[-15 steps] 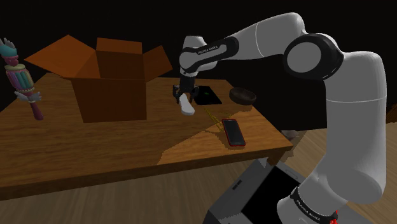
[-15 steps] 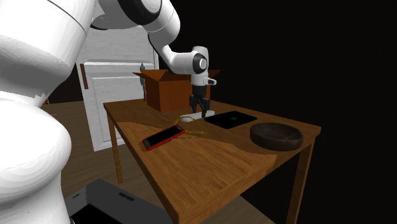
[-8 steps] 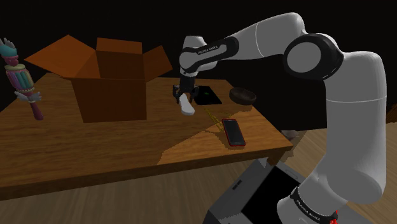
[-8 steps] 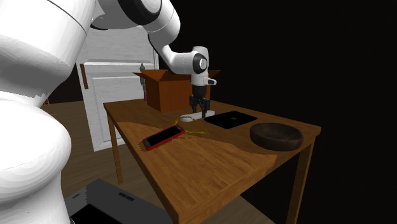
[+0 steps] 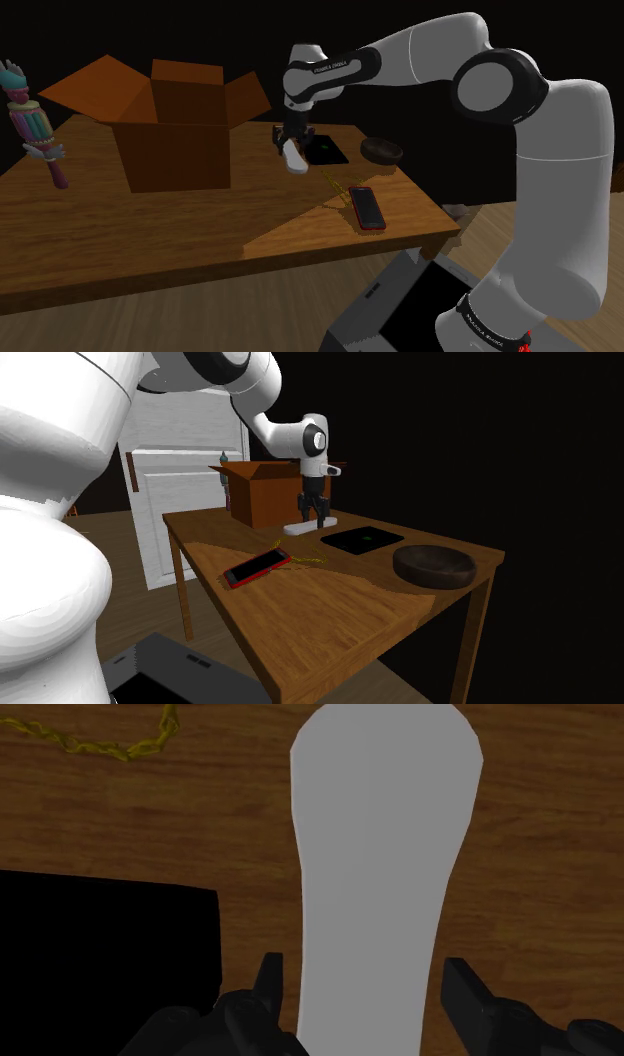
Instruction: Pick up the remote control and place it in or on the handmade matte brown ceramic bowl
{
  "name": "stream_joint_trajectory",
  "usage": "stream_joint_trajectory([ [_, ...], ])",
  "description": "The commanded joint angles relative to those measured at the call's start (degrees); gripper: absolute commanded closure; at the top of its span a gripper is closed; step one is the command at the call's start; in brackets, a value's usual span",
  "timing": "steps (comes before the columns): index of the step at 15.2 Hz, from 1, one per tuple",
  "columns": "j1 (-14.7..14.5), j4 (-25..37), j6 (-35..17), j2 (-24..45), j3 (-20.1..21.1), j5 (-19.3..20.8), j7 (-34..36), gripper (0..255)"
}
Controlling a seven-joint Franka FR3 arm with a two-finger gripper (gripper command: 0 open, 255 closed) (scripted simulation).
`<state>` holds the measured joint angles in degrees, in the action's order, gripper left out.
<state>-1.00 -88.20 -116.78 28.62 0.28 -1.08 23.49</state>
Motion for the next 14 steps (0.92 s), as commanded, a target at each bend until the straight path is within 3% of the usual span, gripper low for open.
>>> stream_joint_trajectory([
  [1,-0.05,0.76,1.36,-0.61,0.02,0.02,0.09,255],
  [14,-0.04,7.47,10.28,-2.82,0.01,0.07,0.25,255],
])
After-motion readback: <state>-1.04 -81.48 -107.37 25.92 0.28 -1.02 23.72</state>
